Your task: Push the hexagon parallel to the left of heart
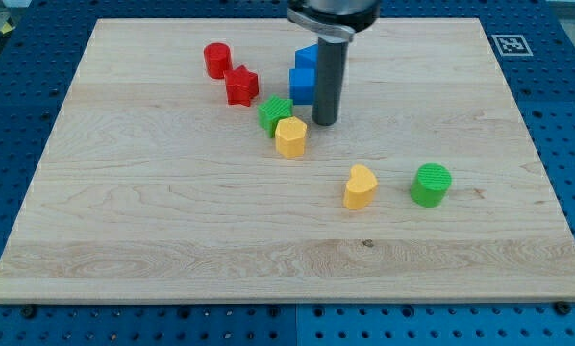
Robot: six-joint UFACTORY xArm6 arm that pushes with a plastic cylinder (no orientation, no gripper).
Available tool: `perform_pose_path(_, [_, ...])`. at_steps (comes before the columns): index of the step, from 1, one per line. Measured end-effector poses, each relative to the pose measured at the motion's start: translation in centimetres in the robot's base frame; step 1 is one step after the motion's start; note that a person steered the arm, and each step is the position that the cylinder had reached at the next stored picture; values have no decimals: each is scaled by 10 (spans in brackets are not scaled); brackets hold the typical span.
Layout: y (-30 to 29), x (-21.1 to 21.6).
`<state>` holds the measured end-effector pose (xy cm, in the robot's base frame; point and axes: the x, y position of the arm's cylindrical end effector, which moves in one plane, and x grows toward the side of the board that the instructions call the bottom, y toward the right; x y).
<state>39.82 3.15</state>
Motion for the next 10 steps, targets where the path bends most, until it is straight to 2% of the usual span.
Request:
perform_pose_path(1, [-37, 0])
perform_pose_path(3, [-14, 0])
perform_pose_path(5, [-30, 6])
perform_pose_path(8, [-30, 58])
perform_pose_path(10, [-47, 65])
